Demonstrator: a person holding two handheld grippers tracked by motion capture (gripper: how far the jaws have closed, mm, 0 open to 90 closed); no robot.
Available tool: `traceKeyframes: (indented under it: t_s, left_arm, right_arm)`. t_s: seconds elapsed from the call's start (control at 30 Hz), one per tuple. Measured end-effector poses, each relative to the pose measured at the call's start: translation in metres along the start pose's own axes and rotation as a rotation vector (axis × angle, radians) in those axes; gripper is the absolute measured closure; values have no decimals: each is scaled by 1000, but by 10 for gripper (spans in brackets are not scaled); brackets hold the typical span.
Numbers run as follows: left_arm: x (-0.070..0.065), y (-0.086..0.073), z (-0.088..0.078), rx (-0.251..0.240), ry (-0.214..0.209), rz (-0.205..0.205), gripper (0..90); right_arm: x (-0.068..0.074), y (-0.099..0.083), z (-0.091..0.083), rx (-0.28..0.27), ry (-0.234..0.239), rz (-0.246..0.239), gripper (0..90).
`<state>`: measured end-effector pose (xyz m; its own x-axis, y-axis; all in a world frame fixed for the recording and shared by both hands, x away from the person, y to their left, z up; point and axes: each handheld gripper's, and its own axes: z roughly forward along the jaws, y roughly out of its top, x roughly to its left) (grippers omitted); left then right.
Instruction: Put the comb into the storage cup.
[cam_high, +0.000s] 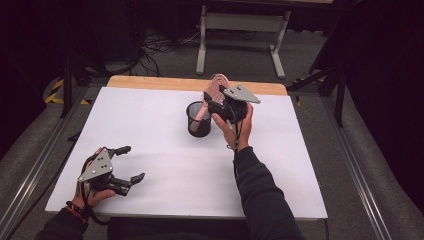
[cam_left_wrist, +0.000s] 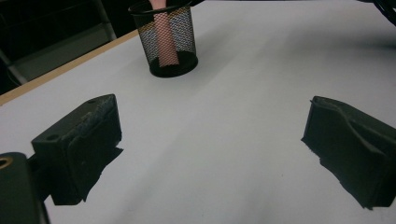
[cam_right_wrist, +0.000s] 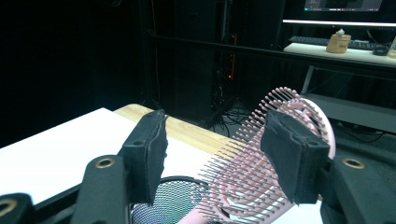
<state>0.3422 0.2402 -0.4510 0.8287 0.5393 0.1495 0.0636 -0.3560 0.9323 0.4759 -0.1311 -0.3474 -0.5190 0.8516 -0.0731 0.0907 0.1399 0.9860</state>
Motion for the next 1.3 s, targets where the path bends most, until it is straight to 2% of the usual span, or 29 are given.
traceKeyframes:
  t_s: [0.97, 1.03, 1.3]
  left_arm:
    - [0, 0, 0, -3, 8, -1, 52]
    - [0, 0, 0, -1, 10, -2, 53]
    - [0, 0, 0, 0, 15, -4, 56]
  right_arm:
    - [6, 4, -25, -14, -5, -106, 338]
    - [6, 4, -27, -25, -19, -108, 337]
    - [7, 6, -33, -39, -18, -109, 309]
